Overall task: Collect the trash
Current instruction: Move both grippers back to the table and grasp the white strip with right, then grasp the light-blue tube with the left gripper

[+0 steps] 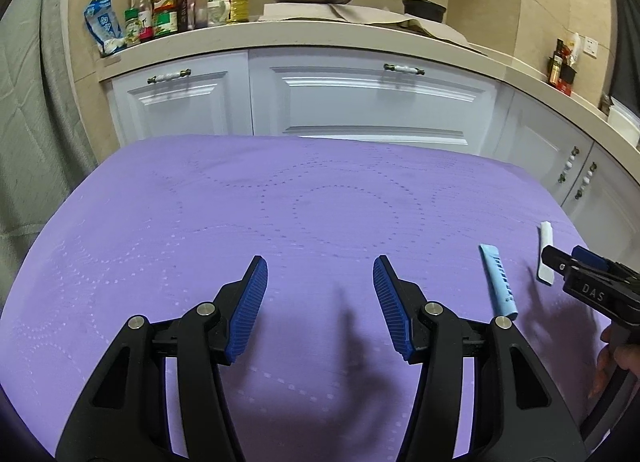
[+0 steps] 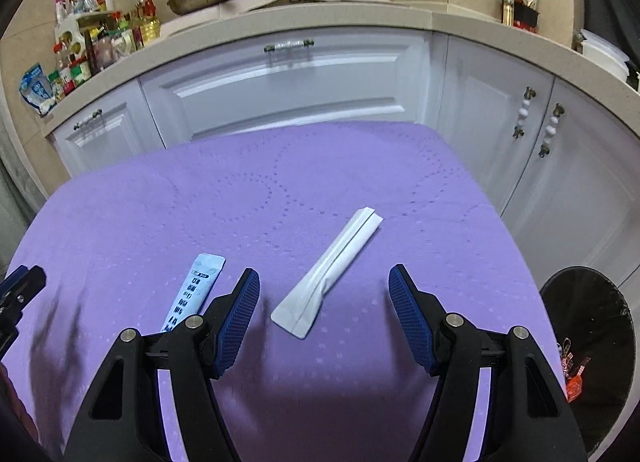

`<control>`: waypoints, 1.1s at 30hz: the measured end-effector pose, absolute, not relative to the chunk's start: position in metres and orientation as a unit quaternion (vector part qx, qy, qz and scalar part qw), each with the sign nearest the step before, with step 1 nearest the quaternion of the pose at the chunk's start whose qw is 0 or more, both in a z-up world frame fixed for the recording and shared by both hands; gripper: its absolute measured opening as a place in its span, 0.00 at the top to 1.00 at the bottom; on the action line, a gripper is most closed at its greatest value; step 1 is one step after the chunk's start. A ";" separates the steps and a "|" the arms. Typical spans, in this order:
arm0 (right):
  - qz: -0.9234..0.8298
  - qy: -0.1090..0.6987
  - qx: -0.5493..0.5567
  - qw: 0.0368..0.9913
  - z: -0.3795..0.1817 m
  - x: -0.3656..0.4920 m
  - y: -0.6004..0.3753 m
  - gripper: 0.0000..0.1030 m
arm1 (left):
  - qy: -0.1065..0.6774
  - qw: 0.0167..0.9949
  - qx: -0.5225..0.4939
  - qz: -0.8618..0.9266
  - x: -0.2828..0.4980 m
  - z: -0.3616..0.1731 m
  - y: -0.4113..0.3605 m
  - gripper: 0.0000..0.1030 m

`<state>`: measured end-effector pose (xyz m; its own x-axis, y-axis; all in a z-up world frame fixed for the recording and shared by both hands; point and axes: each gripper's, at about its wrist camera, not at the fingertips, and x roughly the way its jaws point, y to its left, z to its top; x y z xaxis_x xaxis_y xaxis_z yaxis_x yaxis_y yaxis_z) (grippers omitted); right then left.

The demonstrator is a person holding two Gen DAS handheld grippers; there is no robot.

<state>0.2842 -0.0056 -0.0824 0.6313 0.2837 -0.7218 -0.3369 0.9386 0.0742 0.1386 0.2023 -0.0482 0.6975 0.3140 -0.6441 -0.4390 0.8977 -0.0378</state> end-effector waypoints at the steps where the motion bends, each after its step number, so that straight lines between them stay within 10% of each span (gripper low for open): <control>1: 0.170 0.398 -0.035 0.901 -0.084 0.287 -0.004 0.36 | 0.331 0.916 -0.096 0.206 0.139 -0.049 0.204 0.47; 12: 0.161 0.422 -0.033 0.891 -0.093 0.295 -0.017 0.77 | 0.337 0.917 -0.104 0.187 0.146 -0.054 0.198 0.47; 33: 0.138 0.385 -0.003 0.912 -0.074 0.261 -0.099 0.78 | 0.361 0.923 -0.076 0.106 0.179 -0.061 0.104 0.47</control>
<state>0.2615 -0.0989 -0.0743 0.6652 0.2494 -0.7038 -0.2541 0.9619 0.1007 0.1793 0.1043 -0.0611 0.7166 0.1408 -0.6831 -0.2510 0.9659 -0.0642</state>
